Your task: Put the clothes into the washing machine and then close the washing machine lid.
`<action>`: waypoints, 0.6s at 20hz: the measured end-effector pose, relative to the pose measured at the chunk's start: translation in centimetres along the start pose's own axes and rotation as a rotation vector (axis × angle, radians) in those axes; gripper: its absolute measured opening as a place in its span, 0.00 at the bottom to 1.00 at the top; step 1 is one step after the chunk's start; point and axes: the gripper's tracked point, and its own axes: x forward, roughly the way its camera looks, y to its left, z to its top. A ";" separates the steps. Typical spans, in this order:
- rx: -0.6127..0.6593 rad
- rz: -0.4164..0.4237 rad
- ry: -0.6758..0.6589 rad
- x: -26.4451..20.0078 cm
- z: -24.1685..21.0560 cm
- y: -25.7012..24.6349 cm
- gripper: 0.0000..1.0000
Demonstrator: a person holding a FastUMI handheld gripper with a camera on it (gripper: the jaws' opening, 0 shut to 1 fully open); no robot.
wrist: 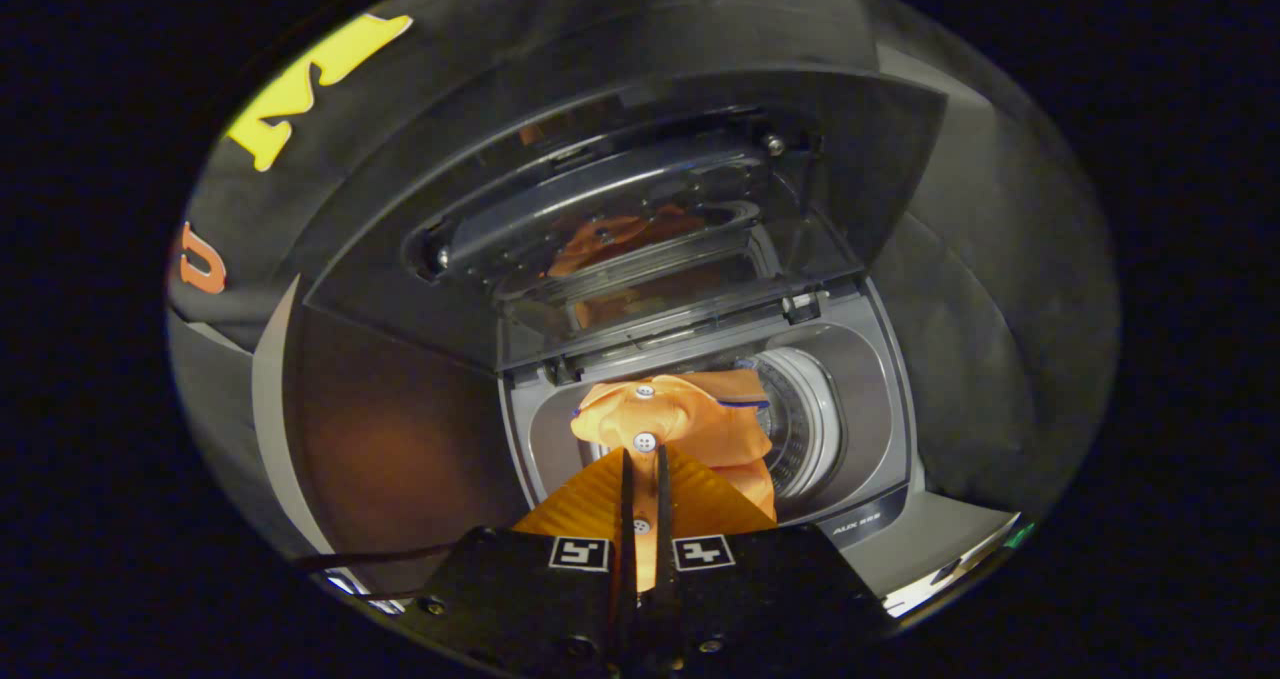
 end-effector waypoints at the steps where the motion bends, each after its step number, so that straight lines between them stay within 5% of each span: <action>1: -0.010 -0.010 0.000 0.3 0.0 -0.1 0.11; 10: -0.110 0.005 -0.056 0.6 1.0 0.2 0.17; 12: -0.146 0.016 -0.064 -0.2 0.7 1.0 0.35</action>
